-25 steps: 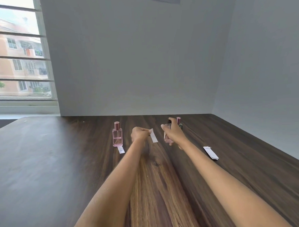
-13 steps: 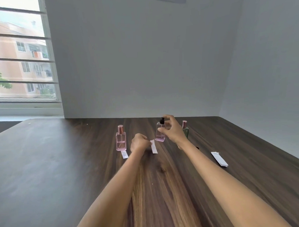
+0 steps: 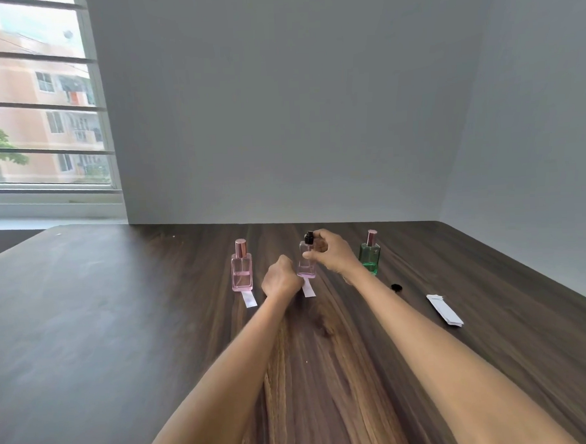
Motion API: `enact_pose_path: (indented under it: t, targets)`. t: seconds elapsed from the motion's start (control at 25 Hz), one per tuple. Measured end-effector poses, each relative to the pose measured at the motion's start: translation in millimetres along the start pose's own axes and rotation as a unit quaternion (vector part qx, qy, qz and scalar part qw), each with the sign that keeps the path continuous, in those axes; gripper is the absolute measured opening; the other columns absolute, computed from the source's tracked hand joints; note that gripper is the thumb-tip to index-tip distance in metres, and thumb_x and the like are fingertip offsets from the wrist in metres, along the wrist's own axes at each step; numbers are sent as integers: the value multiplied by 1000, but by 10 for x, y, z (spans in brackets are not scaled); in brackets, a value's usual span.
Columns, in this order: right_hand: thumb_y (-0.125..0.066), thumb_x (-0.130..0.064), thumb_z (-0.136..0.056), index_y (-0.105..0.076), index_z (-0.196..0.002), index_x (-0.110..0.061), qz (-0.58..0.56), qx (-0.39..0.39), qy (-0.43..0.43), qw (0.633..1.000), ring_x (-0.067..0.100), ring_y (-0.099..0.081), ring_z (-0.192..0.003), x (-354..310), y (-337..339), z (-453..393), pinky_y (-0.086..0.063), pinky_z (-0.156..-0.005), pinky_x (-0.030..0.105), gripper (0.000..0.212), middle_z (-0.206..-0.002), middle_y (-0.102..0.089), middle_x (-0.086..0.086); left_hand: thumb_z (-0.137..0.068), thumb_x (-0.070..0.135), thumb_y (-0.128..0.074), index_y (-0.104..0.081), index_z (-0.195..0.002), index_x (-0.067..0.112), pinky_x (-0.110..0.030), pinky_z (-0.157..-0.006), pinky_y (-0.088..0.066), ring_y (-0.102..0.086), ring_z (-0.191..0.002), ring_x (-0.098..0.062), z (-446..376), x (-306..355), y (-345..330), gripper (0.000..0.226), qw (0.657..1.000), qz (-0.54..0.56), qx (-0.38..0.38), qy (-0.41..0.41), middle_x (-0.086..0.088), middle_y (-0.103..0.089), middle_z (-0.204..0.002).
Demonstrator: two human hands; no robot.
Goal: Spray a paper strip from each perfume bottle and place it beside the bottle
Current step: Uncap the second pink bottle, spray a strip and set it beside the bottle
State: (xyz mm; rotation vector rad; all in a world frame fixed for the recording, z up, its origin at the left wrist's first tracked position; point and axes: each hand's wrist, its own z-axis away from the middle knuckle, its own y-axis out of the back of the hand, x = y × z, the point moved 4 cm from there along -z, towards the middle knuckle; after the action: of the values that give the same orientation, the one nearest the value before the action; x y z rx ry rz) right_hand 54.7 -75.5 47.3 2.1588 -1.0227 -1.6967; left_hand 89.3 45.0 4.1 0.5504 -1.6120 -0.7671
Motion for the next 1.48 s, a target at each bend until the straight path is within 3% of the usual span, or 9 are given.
enact_pose_path:
  t: [0.36, 0.64, 0.72, 0.84, 0.96, 1.08, 1.28, 1.4, 1.48]
  targets:
    - [-73, -9, -78, -58, -119, -11, 27, -25, -2, 999, 10, -56, -91, 29, -41, 7, -39, -82, 21, 44, -101, -63, -3, -84, 21, -65, -49, -127, 12, -35, -87, -49, -59, -115, -28, -3, 2, -8, 47, 1000, 4, -16, -7, -9, -60, -126]
    - [-64, 1, -79, -28, -144, -10, 98, -89, -51, 990, 27, -47, -123, -24, 150, 110, -43, -88, 28, 75, -137, -41, 16, -89, 7, -49, -48, -129, 7, -39, -95, -46, -55, -119, -32, 131, -1, 111, 39, 997, 67, 6, -23, -14, -57, -130]
    - [-58, -1, -81, -28, -144, -11, 239, -117, -56, 962, 29, -45, -127, -14, 328, 161, -43, -96, 32, 70, -141, -37, 17, -91, 4, -42, -48, -129, 5, -40, -99, -43, -51, -123, -33, 215, 35, 161, 39, 997, 52, 16, -51, -15, -54, -133]
    - [-62, -13, -82, -43, -137, -14, 460, -183, -102, 863, 30, -50, -122, 106, 611, 278, -44, -101, 40, 58, -140, -43, 12, -93, 5, -37, -50, -127, 2, -41, -101, -37, -45, -127, -35, 338, 101, 188, 36, 996, -1, 16, -92, -18, -49, -134]
    - [-70, -35, -79, -50, -133, -13, 512, -218, -164, 814, 29, -53, -121, 201, 766, 475, -45, -101, 39, 61, -137, -51, 8, -98, 16, -32, -48, -127, -1, -45, -103, -36, -43, -128, -38, 410, 84, 182, 38, 995, -23, -12, -93, -21, -45, -137]
    - [-70, -39, -79, -53, -129, -13, 521, -187, -173, 815, 27, -55, -119, 204, 838, 594, -44, -90, 32, 59, -132, -55, 7, -100, 21, -30, -45, -131, -3, -47, -106, -35, -41, -130, -39, 471, 41, 179, 42, 995, -41, -32, -87, -22, -41, -140]
    - [-72, -10, -75, -64, -113, -10, 534, -137, -156, 820, 27, -64, -104, 301, 801, 614, -49, -82, 30, 38, -119, -63, 10, -99, 23, -32, -44, -131, -2, -47, -106, -35, -40, -131, -39, 479, 13, 215, 42, 995, -55, -31, -81, -23, -41, -141]
    - [-65, -3, -77, -64, -109, -3, 439, -117, -148, 878, 27, -64, -95, 318, 734, 485, -51, -82, 31, 32, -114, -65, 15, -99, 22, -32, -45, -129, -2, -46, -104, -35, -40, -130, -39, 424, 19, 230, 41, 995, -52, -25, -78, -22, -42, -139]
    - [-57, -3, -84, -57, -113, -4, 346, -76, -115, 928, 30, -59, -109, 207, 668, 360, -46, -87, 30, 29, -122, -60, 18, -100, 23, -32, -44, -129, -2, -46, -103, -36, -41, -129, -38, 392, 39, 213, 40, 995, -53, -19, -84, -22, -42, -138]
